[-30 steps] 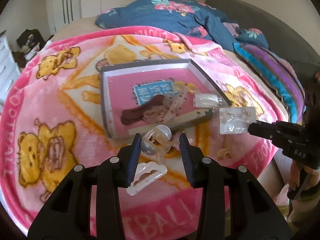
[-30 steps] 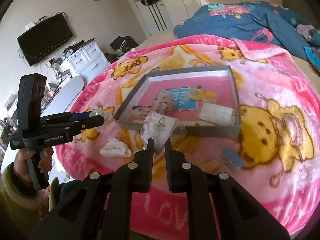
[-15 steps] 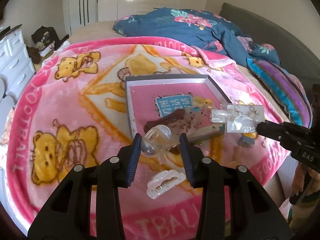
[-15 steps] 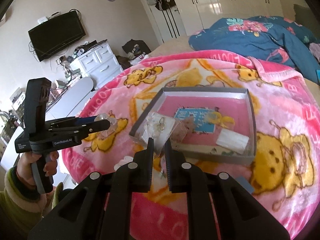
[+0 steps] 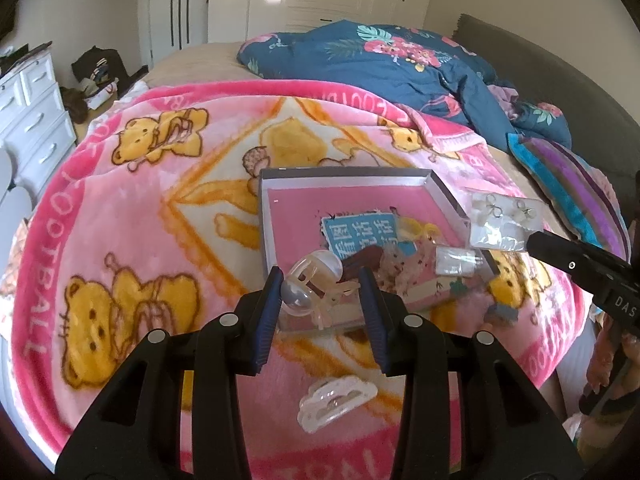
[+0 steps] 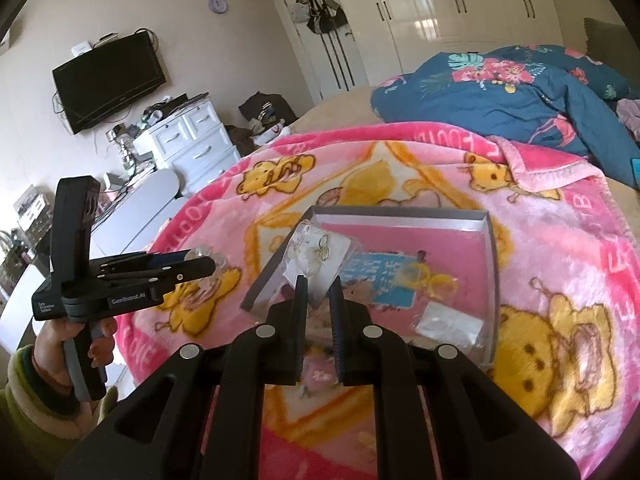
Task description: Organize jewelry
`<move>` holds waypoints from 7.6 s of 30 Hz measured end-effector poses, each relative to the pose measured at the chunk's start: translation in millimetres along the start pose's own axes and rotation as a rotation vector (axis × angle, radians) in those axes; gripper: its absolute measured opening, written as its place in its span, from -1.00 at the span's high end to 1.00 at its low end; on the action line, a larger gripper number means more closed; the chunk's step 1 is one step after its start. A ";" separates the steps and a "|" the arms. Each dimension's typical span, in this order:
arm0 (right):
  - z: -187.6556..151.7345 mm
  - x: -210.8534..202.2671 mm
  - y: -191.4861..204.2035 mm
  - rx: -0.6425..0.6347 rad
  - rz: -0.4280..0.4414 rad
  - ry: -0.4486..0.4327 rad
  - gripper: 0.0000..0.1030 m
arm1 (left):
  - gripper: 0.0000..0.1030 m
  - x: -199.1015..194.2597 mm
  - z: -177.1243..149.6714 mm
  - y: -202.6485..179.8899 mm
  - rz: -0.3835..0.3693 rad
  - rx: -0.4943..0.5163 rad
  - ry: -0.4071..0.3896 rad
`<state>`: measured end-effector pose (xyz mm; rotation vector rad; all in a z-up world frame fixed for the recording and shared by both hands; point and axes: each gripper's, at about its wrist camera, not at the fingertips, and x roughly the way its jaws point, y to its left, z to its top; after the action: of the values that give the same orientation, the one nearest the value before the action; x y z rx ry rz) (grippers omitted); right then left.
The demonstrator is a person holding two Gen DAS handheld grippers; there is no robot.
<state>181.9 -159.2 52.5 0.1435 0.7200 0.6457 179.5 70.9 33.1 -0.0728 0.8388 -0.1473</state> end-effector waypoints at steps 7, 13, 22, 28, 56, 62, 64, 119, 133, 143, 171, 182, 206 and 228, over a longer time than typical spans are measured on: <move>6.6 1.0 -27.9 0.029 -0.047 -0.009 0.79 | 0.41 15.1 12.1 -6.5 0.000 0.005 -0.003; 6.7 3.4 -50.5 0.054 -0.087 -0.003 0.79 | 0.41 34.7 20.6 -11.4 -0.017 -0.016 0.002; 1.0 14.6 -81.5 0.096 -0.131 0.024 0.79 | 0.41 68.5 20.4 -17.1 -0.018 -0.036 0.038; -4.9 27.4 -93.3 0.117 -0.141 0.052 0.79 | 0.40 88.0 17.8 -19.0 -0.002 -0.029 0.060; -19.7 89.6 -100.0 0.158 -0.122 0.178 0.74 | 0.40 118.1 16.5 -12.1 0.013 -0.043 0.094; -21.2 91.2 -97.6 0.151 -0.136 0.183 0.19 | 0.40 119.9 17.2 -9.8 0.014 -0.048 0.094; -21.1 87.7 -97.2 0.148 -0.146 0.169 0.08 | 0.40 120.3 17.4 -9.5 0.016 -0.048 0.094; -9.9 -51.6 -24.9 0.041 -0.157 -0.087 -0.83 | -0.82 -40.6 6.7 -31.2 0.057 -0.041 -0.154; -33.6 -68.8 -15.4 0.013 -0.149 -0.083 -0.83 | -0.82 -63.8 -19.2 -40.5 0.076 -0.031 -0.175; -49.8 -70.6 -8.7 0.004 -0.136 -0.061 -0.83 | -0.82 -65.3 -42.1 -48.1 0.085 -0.020 -0.158; -108.3 -47.2 -21.8 0.037 -0.119 0.096 -0.83 | -0.82 -29.8 -100.0 -46.5 0.137 -0.008 -0.025; -137.7 -13.2 -30.1 0.103 -0.092 0.213 -0.83 | -0.82 1.6 -120.3 -27.2 0.171 -0.048 0.050; -134.8 31.6 -49.7 0.233 -0.069 0.278 -0.83 | -0.82 65.1 -119.4 -9.1 0.131 -0.231 0.148; -130.5 74.6 -37.4 0.177 -0.009 0.333 0.61 | -0.25 68.8 -116.2 -20.7 0.143 -0.161 0.146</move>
<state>157.7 -156.7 -100.5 0.1979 1.0988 0.6031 136.1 38.9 -92.4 -0.1542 0.9975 0.0508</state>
